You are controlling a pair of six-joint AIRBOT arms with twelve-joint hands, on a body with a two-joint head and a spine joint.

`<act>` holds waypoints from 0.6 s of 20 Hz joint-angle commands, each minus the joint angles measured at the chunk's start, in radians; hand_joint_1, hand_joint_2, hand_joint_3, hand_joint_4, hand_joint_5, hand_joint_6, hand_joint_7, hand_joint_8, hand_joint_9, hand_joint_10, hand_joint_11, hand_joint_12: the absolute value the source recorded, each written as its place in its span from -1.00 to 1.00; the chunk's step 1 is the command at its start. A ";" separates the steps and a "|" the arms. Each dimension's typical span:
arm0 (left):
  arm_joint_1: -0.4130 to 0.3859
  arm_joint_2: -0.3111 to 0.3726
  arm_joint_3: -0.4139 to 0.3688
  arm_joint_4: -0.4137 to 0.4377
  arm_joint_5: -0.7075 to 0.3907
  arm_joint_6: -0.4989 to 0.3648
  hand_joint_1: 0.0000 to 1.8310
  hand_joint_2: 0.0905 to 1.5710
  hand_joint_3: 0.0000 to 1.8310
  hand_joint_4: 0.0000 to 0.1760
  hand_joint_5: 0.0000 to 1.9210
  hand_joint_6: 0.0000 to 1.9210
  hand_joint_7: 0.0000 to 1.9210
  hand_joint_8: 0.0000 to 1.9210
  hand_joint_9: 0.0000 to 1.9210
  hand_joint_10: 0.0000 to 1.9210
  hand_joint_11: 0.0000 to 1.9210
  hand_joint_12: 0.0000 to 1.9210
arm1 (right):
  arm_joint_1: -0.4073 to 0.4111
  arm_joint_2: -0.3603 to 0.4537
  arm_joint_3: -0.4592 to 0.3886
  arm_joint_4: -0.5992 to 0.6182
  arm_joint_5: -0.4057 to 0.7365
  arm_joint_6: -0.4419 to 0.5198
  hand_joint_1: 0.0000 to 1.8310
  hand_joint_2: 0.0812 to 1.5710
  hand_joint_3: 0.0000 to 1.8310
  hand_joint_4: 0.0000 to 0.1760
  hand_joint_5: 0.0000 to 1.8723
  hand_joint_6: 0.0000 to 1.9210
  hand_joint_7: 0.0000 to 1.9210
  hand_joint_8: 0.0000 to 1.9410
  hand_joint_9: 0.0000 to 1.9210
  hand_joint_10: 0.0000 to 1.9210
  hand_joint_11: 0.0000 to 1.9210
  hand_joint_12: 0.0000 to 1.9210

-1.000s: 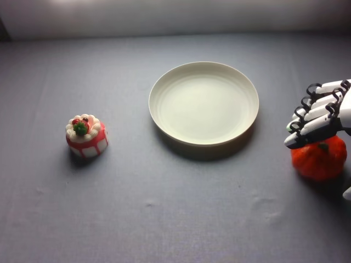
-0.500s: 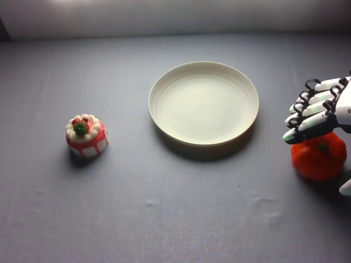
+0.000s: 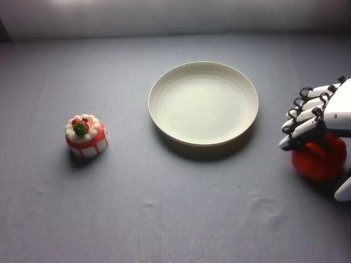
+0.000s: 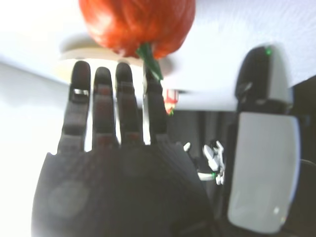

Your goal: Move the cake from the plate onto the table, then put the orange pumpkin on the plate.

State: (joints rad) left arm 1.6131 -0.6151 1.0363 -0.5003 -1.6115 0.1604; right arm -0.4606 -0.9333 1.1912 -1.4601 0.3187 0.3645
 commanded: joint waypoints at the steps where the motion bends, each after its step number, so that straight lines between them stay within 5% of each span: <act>1: -0.003 -0.001 0.006 -0.051 -0.116 -0.004 0.19 0.02 -1.00 -0.26 -0.21 -0.38 -0.29 -0.02 -0.28 0.17 -0.23 0.29 | 0.002 -0.002 0.007 0.025 0.004 0.004 -0.17 0.08 -1.00 -0.32 -0.51 -1.00 -0.69 -1.00 -0.78 -1.00 -1.00 -0.35; 4: -0.003 -0.002 0.006 -0.050 -0.116 -0.004 0.19 0.04 -1.00 -0.59 -0.22 -0.41 -0.30 -0.01 -0.27 0.22 -0.21 0.34 | -0.017 -0.004 0.011 0.025 -0.010 0.004 -0.18 0.08 -1.00 -0.34 -0.49 -1.00 -0.68 -1.00 -0.75 -0.99 -1.00 -0.21; 7: -0.003 -0.005 0.006 -0.050 -0.117 -0.004 0.21 0.05 -1.00 -0.71 -0.19 -0.50 -0.29 -0.05 -0.25 0.18 -0.18 0.28 | -0.035 -0.024 0.033 0.027 -0.029 0.004 -0.22 0.10 -1.00 -0.47 -0.50 -1.00 -0.67 -1.00 -0.73 -1.00 -1.00 -0.18; 10: -0.003 -0.006 0.006 -0.050 -0.118 -0.004 0.20 0.06 -1.00 -0.73 -0.17 -0.54 -0.29 -0.05 -0.26 0.18 -0.18 0.29 | -0.048 -0.036 0.041 0.034 -0.032 0.004 -0.20 0.13 -1.00 -0.55 -0.51 -1.00 -0.67 -1.00 -0.83 -0.99 -1.00 -0.51; 12: -0.003 -0.007 0.006 -0.050 -0.118 -0.004 0.21 0.06 -1.00 -0.74 -0.16 -0.53 -0.29 -0.05 -0.25 0.19 -0.17 0.30 | -0.053 -0.043 0.044 0.035 -0.033 0.004 -0.20 0.13 -1.00 -0.82 -0.50 -1.00 -0.62 -0.99 -0.80 -0.99 -1.00 -0.54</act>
State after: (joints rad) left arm 1.6131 -0.6205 1.0367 -0.4988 -1.6161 0.1604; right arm -0.5163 -0.9779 1.2339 -1.4471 0.2714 0.3656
